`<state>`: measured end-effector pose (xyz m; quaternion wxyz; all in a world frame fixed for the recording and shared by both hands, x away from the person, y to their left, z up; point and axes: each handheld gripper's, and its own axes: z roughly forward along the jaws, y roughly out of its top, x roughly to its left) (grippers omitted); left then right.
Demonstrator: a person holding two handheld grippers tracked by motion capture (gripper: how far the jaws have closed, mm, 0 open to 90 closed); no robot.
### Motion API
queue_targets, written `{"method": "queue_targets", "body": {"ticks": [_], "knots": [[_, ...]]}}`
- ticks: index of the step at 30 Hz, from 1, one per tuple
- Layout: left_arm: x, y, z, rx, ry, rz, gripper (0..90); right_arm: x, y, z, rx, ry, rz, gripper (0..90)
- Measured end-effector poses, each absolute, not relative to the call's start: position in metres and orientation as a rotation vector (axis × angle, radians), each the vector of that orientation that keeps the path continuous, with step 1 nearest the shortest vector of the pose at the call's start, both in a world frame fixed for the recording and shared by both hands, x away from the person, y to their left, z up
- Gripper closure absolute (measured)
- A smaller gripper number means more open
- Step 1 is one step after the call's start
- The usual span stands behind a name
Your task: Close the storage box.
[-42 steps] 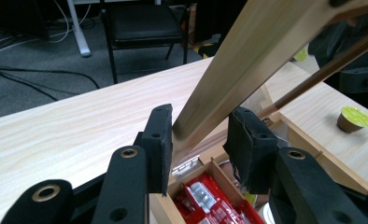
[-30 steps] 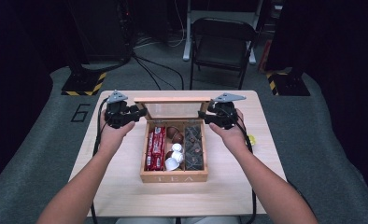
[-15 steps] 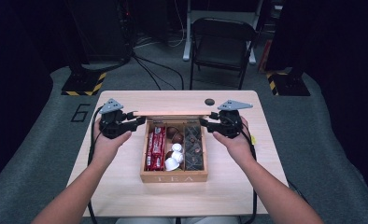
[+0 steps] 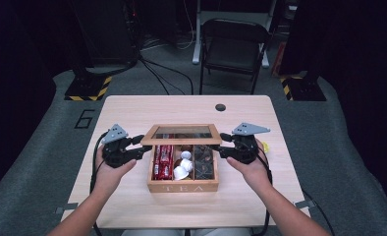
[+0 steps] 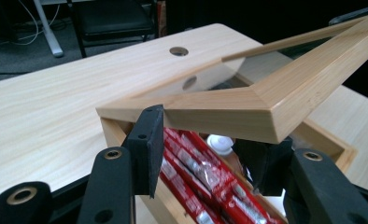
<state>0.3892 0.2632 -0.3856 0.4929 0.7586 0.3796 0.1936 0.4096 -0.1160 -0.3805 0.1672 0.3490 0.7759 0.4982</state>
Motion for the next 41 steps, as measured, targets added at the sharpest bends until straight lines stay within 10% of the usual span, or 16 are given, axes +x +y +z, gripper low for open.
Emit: {"method": "queue_targets", "body": {"ticks": [41], "knots": [[0.332,0.255,-0.466,2.079,0.935,0.433,33.5,0.352,-0.111,-0.462,0.938,2.404,1.224,31.1]]}}
